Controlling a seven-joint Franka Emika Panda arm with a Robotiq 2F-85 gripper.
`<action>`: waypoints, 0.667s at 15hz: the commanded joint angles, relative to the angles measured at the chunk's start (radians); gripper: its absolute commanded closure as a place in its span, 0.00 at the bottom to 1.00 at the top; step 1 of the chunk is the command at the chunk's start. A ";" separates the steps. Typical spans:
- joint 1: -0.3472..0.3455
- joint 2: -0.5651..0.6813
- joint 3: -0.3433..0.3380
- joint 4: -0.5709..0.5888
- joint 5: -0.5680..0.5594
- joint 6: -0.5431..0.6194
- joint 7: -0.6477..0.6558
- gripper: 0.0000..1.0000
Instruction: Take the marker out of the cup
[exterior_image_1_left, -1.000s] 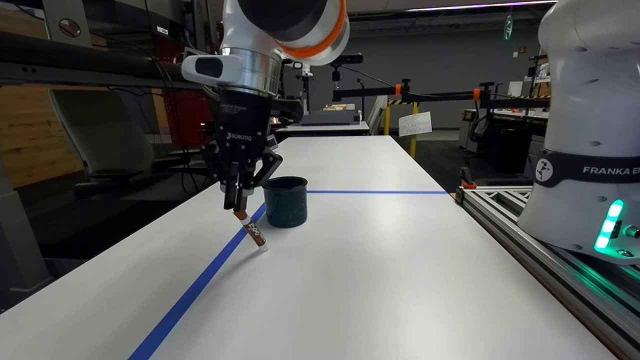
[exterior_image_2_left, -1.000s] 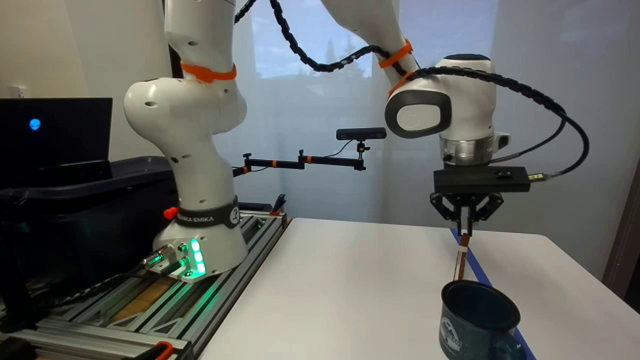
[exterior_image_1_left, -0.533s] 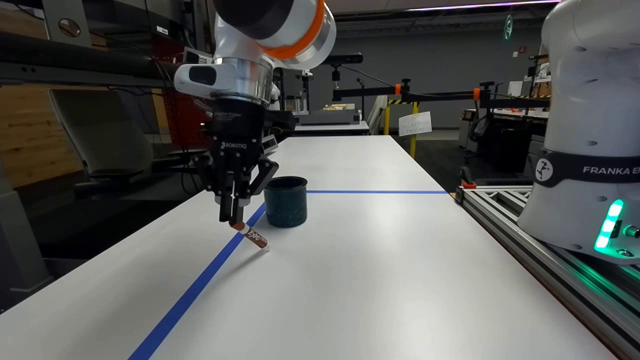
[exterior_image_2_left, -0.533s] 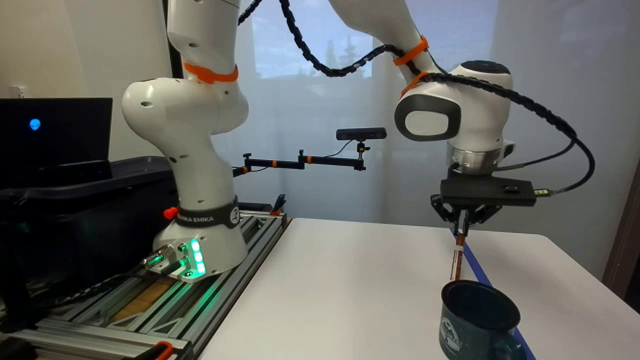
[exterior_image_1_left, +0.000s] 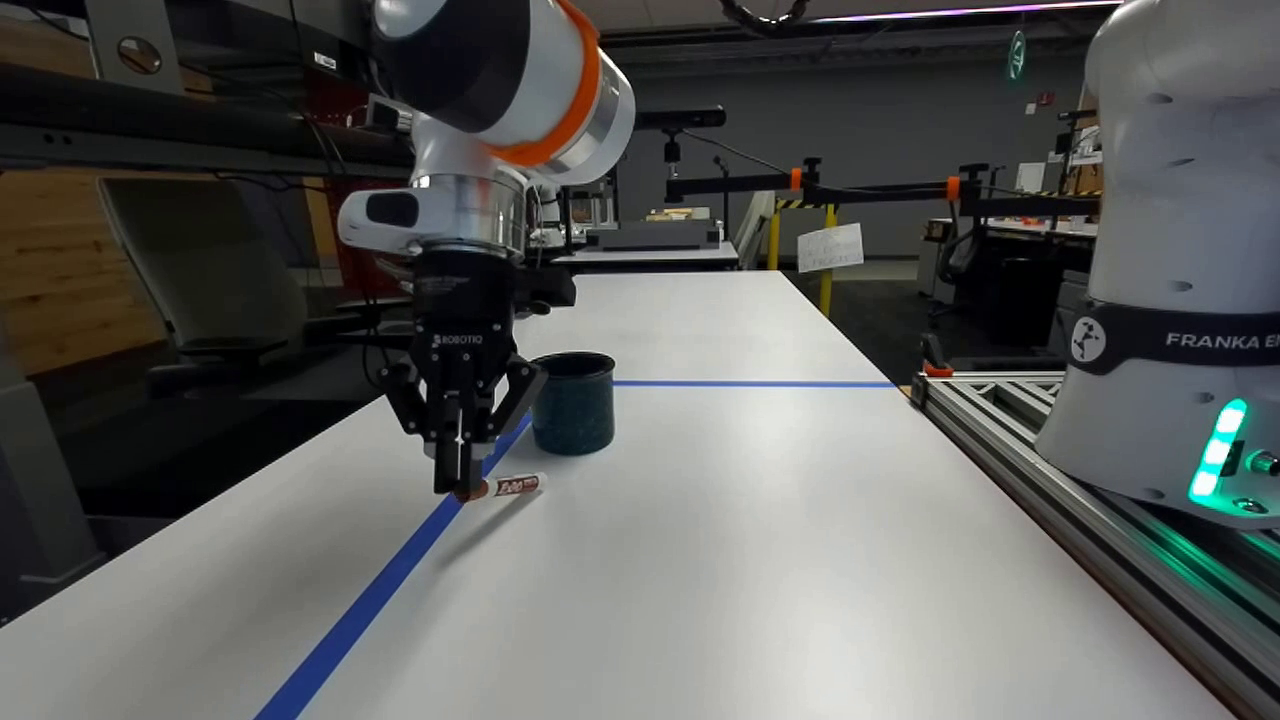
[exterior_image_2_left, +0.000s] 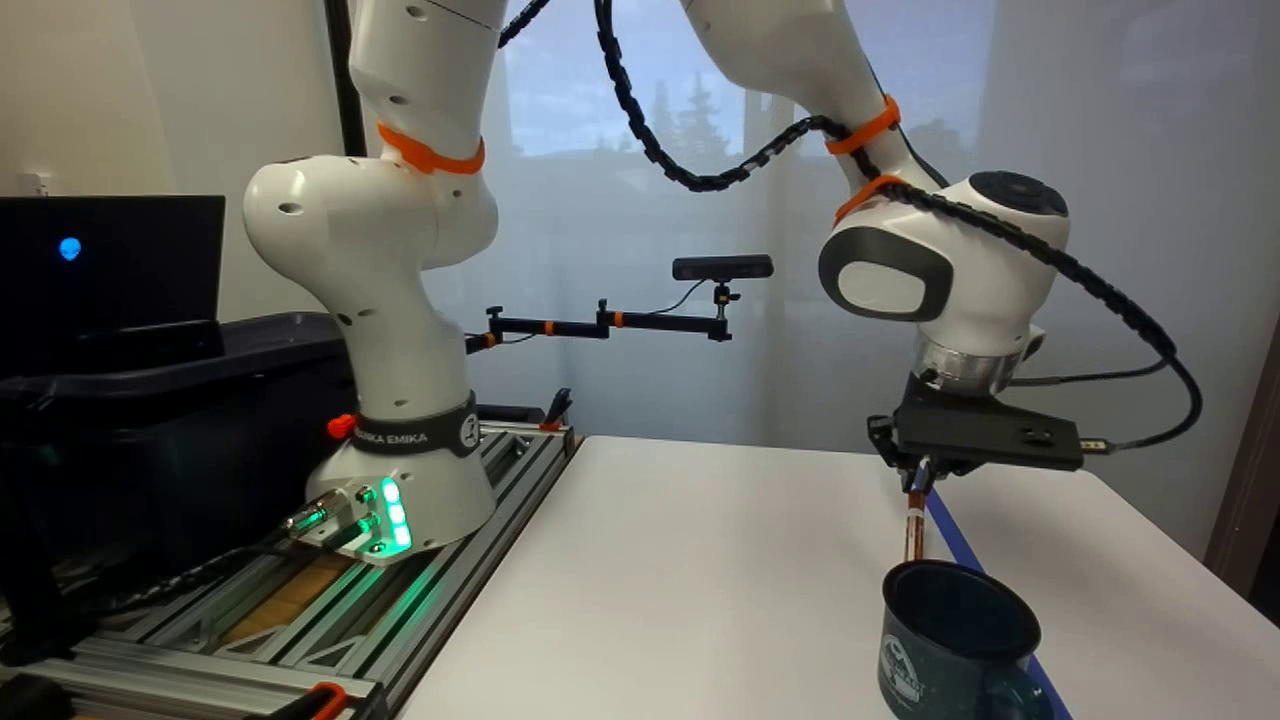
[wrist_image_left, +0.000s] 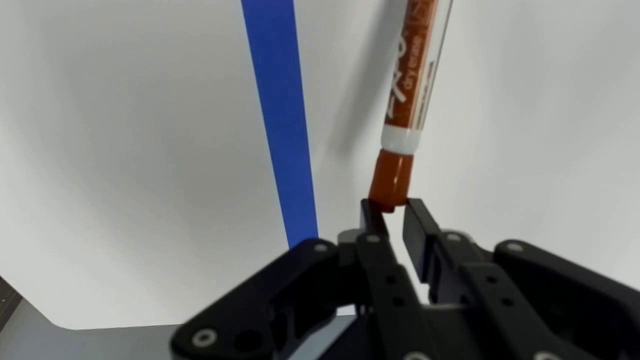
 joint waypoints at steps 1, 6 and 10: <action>0.003 0.053 -0.007 0.045 -0.015 -0.027 -0.005 0.96; 0.022 0.031 -0.030 0.033 -0.057 0.011 0.048 0.62; 0.066 -0.092 -0.084 -0.019 -0.112 0.064 0.218 0.34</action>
